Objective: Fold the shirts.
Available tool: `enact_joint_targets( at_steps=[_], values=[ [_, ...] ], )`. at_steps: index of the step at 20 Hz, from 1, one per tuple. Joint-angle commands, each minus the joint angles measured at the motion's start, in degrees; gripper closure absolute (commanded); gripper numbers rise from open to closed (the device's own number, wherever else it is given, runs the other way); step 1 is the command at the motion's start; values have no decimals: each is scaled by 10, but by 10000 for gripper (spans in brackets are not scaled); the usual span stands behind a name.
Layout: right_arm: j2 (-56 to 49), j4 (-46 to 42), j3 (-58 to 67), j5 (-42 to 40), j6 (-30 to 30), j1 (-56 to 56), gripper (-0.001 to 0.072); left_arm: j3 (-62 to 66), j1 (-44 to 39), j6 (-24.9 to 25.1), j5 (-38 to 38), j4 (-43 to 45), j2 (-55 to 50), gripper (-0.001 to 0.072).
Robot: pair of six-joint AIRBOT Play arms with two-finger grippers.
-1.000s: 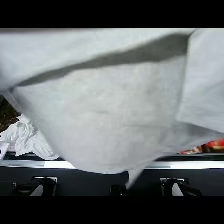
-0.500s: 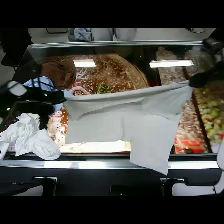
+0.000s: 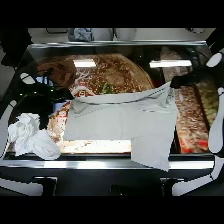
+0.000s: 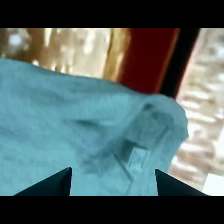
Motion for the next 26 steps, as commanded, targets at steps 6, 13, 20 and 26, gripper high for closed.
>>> enact_joint_targets(
  at_steps=[6, 13, 20, 26],
  values=[
    [74, -15, -148, 234, -30, -114, 177, -259, 52, 31, -73, 43, 85, 166],
    [105, -20, -256, 212, -34, -113, 177, -340, 47, 55, -20, 29, 92, 174],
    [123, -10, -390, 164, -52, -112, 175, -344, 18, 54, -3, 10, 89, 474],
    [123, 30, -489, 40, -60, -112, 175, -341, -1, 61, -3, 12, 94, 674]
  ],
)
